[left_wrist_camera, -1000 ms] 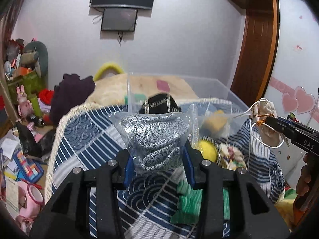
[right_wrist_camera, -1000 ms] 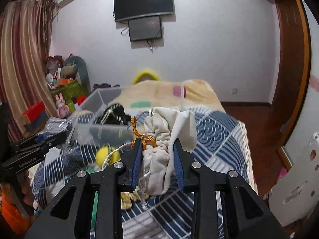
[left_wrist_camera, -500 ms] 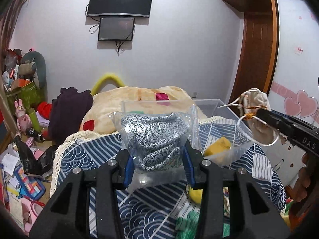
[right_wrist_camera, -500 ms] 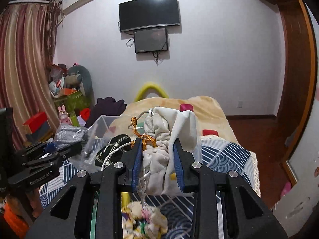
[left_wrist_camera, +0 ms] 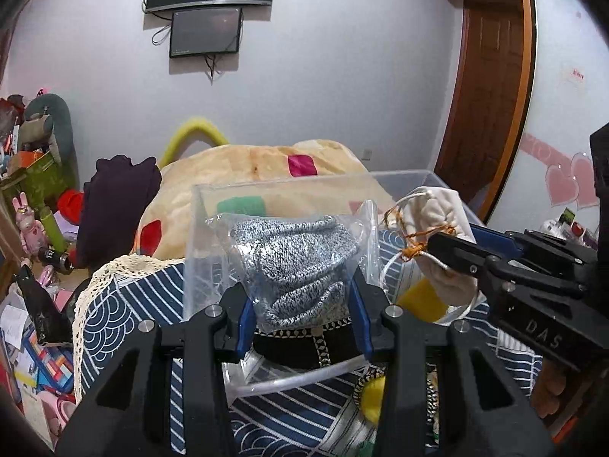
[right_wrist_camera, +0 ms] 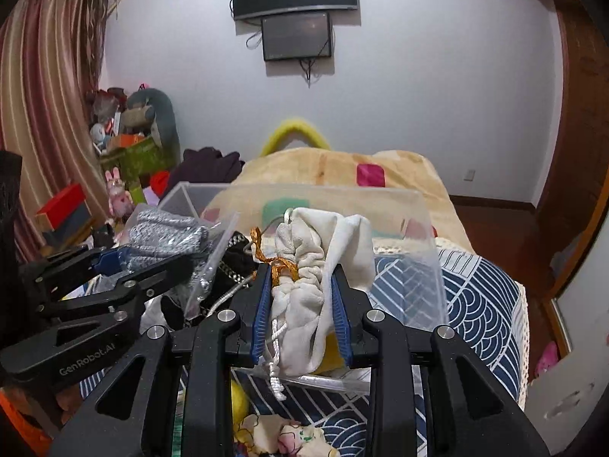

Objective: Organize soft objects
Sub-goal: 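Lower white pouch into box with right tool while left tool releases silver pouch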

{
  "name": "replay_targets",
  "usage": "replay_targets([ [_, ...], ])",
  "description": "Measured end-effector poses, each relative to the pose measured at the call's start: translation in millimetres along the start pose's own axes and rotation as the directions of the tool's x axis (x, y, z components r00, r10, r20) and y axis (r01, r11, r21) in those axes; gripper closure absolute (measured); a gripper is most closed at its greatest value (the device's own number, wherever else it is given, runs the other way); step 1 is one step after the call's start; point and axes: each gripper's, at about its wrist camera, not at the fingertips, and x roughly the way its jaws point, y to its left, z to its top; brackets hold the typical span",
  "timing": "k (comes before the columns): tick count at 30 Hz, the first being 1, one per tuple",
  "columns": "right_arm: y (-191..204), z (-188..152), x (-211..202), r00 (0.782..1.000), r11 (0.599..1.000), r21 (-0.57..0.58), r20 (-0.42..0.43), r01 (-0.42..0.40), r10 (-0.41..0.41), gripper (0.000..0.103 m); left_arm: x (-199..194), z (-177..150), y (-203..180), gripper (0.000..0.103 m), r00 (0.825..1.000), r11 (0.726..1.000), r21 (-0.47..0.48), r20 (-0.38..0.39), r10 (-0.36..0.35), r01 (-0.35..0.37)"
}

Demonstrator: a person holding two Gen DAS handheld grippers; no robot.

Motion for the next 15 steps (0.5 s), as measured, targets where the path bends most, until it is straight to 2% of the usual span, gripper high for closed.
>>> replay_targets([
  [7, 2, -3, 5, 0.999, 1.0, -0.023, -0.036, 0.008, -0.009, 0.073, 23, -1, -2, 0.061, 0.998, 1.0, 0.009, -0.058, -0.003, 0.004],
  [13, 4, -4, -3, 0.999, 0.998, -0.05, -0.024, 0.038, -0.039, 0.057, 21, -3, -8, 0.058, 0.998, 1.0, 0.029, -0.062, 0.014, -0.012],
  [15, 2, -5, -7, 0.999, 0.998, -0.05, -0.014, 0.039, -0.04, 0.051, 17, -2, -9, 0.054, 0.998, 0.999, 0.037, -0.054, 0.018, -0.016],
])
